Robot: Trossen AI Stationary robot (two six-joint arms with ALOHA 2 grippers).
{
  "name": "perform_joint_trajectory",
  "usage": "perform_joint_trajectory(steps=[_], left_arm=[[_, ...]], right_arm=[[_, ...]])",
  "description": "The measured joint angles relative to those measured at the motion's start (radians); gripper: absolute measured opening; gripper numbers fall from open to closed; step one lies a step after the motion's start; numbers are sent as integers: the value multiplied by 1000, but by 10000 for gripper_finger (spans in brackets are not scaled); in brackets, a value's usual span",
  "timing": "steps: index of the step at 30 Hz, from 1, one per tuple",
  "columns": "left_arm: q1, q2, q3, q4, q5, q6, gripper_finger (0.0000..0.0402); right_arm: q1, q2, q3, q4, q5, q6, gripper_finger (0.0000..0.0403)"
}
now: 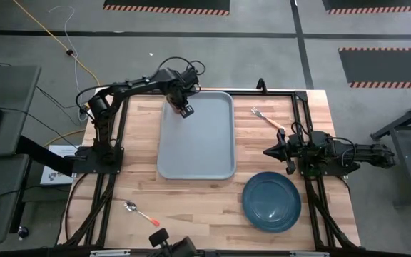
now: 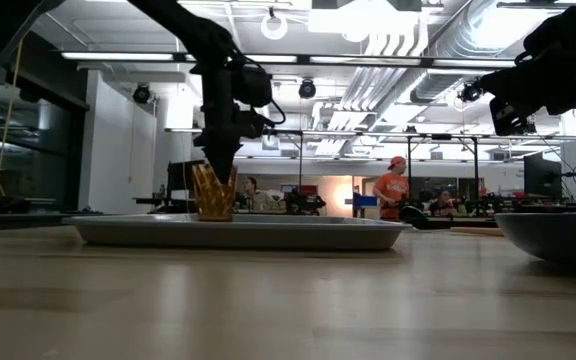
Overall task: Pick and place plate/cup/fork/spoon on tray
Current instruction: Put the transparent brown glass on the top left of the gray tray, then put the yellow fork beside the brown glass on the gray tray
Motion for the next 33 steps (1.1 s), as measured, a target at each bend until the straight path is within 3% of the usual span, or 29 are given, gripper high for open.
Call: perform_joint_trajectory(steps=[9, 20, 29, 33], left_arm=[[4, 0, 0, -32, -12, 0, 40], [8, -20, 8, -37, -7, -27, 128], [11, -85, 178, -144, -13, -12, 167], [5, -165, 219, -171, 22, -87, 168]], right_arm=[[0, 0, 0, 0, 2, 0, 0], [0, 0, 0, 0, 1, 0, 0], [0, 0, 0, 0, 0, 0, 0], [0, 0, 0, 0, -3, 0, 0]])
